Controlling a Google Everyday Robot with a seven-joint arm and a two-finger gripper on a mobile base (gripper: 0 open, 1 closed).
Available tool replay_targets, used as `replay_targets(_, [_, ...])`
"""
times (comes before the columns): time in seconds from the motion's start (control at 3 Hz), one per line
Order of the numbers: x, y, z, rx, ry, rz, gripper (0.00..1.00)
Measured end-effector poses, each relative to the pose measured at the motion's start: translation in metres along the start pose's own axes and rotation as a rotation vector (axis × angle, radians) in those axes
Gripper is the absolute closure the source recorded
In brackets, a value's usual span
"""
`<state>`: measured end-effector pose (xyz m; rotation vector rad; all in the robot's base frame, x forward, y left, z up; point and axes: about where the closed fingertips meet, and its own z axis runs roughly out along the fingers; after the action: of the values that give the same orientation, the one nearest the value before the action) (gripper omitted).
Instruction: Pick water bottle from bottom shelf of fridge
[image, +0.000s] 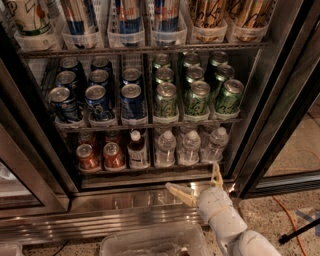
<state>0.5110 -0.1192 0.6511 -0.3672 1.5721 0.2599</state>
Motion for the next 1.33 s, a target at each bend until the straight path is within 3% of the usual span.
replay_targets(1.0, [0.046,-0.020,0.028,0.076,-0.044,0.055,0.00])
replay_targets(1.33, [0.046,-0.021,0.028,0.076,-0.044,0.056,0.00])
